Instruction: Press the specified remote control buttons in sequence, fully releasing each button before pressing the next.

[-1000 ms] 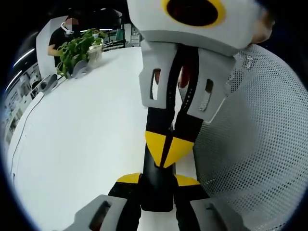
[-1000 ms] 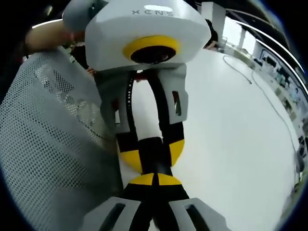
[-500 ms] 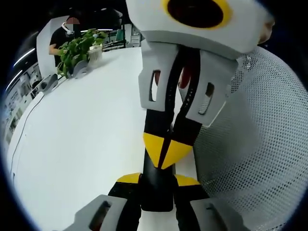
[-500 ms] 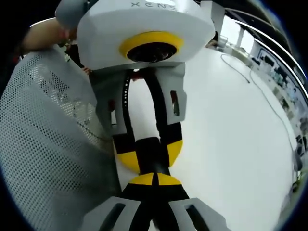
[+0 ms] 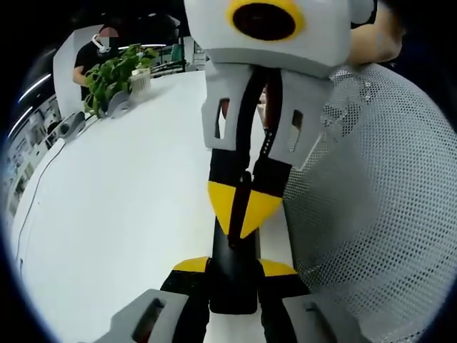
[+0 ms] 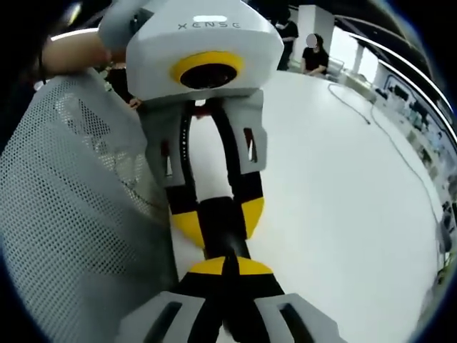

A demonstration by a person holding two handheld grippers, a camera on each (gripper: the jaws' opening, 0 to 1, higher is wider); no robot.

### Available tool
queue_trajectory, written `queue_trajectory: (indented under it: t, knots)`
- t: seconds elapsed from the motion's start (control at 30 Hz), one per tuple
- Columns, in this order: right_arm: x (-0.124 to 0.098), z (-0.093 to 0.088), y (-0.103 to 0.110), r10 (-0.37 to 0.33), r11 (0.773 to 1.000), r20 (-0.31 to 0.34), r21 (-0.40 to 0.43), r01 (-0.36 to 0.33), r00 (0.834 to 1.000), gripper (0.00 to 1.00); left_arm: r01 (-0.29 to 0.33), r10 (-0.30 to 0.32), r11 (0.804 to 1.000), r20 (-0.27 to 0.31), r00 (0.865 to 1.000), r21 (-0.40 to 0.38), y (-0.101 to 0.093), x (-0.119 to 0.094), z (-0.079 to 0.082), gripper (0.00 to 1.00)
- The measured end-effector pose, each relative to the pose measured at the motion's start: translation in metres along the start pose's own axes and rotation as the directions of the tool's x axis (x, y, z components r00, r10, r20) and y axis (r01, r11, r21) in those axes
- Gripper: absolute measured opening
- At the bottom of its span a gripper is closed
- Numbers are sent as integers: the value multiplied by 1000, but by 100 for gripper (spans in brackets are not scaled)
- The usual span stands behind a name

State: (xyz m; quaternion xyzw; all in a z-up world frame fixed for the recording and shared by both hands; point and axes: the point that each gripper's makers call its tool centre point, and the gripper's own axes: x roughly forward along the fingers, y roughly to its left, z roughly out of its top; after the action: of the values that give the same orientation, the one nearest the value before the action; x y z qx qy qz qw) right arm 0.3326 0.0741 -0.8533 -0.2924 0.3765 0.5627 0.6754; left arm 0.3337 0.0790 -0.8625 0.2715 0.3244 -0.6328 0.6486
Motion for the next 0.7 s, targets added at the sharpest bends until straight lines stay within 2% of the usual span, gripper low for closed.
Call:
queue_trajectory:
  t: [0.07,0.33,0.5,0.7]
  knots:
    - [-2,-4,-3,-17,1000,-20,-16,17,1000,8,0,0,1000,0,1000,1,0,0,0,25]
    - [-4,-10,-6,-7,1000,-13,20,7,1000,23,-2,2,1000,-2,1000,7,0,0,0,25]
    - [-2,-22,-4,1,1000,-66,-9,-2,998,27,-3,3,1000,-2,1000,6,0,0,0,25]
    - [-1,-22,-5,4,1000,-66,-9,-5,998,27,-4,4,1000,-2,1000,7,0,0,0,25]
